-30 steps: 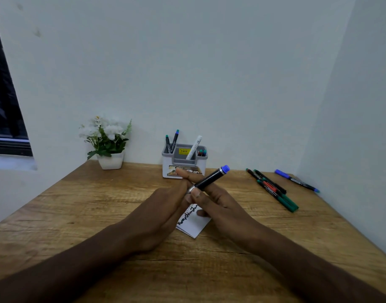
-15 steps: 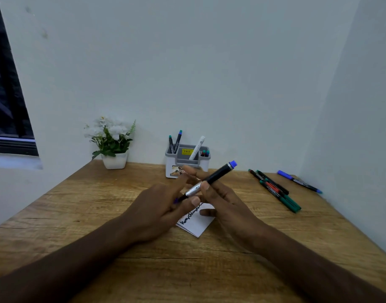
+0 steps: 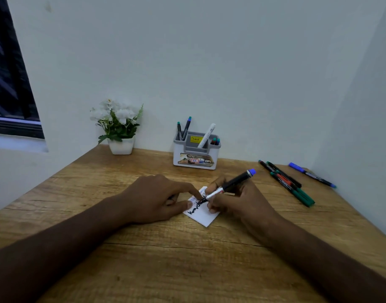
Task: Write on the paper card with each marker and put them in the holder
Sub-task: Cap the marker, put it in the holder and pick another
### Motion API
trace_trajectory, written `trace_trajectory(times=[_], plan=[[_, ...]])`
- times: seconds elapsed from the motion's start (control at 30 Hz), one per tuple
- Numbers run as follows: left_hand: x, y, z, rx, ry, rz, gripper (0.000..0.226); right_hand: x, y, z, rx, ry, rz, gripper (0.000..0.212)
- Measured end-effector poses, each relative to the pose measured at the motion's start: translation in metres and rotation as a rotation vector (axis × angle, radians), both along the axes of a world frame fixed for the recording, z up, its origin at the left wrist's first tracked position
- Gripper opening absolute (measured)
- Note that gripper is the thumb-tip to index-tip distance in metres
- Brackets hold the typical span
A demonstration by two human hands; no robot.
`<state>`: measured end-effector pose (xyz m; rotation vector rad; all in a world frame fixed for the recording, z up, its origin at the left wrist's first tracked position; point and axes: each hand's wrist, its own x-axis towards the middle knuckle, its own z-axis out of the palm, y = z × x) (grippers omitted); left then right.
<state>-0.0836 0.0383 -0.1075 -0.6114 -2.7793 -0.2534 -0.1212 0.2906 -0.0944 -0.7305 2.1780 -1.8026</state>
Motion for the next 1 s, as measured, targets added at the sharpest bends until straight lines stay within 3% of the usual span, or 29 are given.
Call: trace_trajectory(times=[0.17,1.0], plan=[[0.0001,0.0002,-0.0005,0.014,0.000,0.010,0.034,0.0058,-0.0046,-0.0016,0.150,0.141,-0.008,0.016],[0.0026,0.0003,0.0039,0.024,-0.029,-0.003,0.040,0.0070,-0.0051,-0.0052,0.184,0.178,-0.024,0.011]])
